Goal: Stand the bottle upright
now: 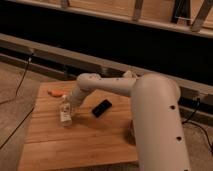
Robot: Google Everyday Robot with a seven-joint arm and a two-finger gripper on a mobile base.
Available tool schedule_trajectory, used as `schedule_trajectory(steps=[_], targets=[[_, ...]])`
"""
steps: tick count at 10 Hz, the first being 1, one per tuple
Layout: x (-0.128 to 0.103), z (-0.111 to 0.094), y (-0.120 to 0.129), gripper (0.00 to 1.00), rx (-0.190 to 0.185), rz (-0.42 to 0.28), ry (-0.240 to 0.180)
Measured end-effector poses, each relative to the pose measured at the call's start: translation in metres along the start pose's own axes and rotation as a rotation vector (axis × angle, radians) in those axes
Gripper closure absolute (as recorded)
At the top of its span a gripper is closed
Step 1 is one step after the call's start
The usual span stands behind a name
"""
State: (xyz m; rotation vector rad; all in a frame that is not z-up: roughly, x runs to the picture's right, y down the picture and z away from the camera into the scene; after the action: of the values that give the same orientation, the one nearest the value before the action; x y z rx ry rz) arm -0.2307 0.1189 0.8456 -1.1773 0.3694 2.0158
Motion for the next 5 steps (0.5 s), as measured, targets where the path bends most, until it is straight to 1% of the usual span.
schedule_trajectory(steps=[3,5], targets=[[0.0001,0.0034,0.0076,0.35,-0.014,-0.007,0.014],[0.0004,0.0059,0.0123,0.35,-0.017,-0.016,0.023]])
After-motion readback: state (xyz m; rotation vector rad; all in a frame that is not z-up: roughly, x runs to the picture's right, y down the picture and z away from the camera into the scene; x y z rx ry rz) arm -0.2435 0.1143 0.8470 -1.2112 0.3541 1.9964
